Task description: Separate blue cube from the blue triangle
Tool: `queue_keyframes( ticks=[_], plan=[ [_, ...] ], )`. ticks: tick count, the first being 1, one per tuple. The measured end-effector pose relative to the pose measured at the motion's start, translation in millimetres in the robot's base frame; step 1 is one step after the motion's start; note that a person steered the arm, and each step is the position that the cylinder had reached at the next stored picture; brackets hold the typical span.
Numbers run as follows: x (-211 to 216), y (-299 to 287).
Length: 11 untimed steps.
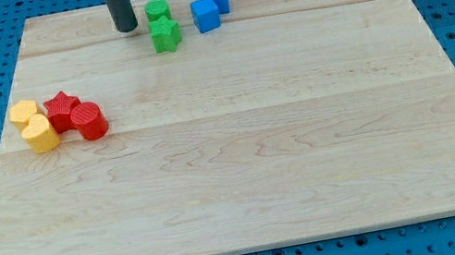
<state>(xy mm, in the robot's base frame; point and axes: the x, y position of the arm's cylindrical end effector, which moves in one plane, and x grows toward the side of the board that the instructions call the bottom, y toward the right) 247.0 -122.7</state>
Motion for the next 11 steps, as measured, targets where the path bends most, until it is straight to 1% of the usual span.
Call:
queue_keyframes(
  ticks=[1, 2, 5, 9, 11],
  plan=[
    [-20, -1],
    [-31, 4],
    [-28, 67],
    [4, 141],
    [49, 143]
  ],
)
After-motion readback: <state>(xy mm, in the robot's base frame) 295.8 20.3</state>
